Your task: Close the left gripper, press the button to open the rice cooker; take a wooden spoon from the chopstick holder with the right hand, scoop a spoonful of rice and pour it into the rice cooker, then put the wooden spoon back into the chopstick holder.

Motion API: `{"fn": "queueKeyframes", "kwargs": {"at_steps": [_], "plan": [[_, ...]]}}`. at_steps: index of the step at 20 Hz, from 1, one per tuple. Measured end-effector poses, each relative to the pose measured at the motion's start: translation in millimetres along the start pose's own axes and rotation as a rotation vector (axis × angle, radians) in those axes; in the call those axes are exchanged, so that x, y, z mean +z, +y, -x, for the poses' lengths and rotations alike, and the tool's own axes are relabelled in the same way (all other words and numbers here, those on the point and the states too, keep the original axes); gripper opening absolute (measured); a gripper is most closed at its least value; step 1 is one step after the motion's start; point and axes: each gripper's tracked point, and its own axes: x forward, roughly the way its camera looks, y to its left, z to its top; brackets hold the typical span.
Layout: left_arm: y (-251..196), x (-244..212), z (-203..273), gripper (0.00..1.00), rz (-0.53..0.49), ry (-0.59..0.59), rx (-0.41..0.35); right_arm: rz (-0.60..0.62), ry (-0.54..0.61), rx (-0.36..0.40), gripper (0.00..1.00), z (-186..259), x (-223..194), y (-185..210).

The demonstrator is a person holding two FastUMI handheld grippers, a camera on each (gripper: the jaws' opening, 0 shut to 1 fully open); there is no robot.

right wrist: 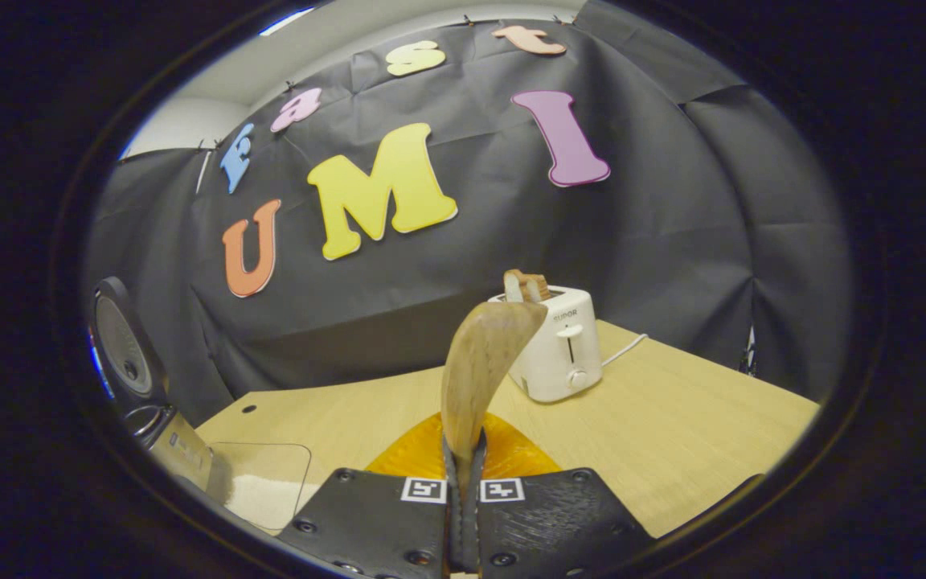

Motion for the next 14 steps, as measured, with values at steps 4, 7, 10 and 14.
{"fn": "queueKeyframes", "kwargs": {"at_steps": [4, 7, 10, 14], "plan": [[-3.3, -1.9, -0.9, 0.99, 0.002, 0.005, -0.009, -0.010, -0.006, -0.003, 0.07, 2.9, -5.0, -2.8], [-3.7, 0.0, 0.2, 0.99, 0.001, -0.001, -0.003, -0.020, -0.031, 0.010, 0.10, 7.4, 2.8, -3.3], [-4.3, 3.9, 0.2, 0.99, 0.015, -0.016, 0.007, -0.018, -0.056, 0.024, 0.22, 11.1, 10.5, -6.9], [-6.4, 15.4, 1.4, 0.99, 0.053, -0.064, 0.041, -0.027, -0.052, 0.026, 0.66, 11.9, 7.4, -17.3]]}}
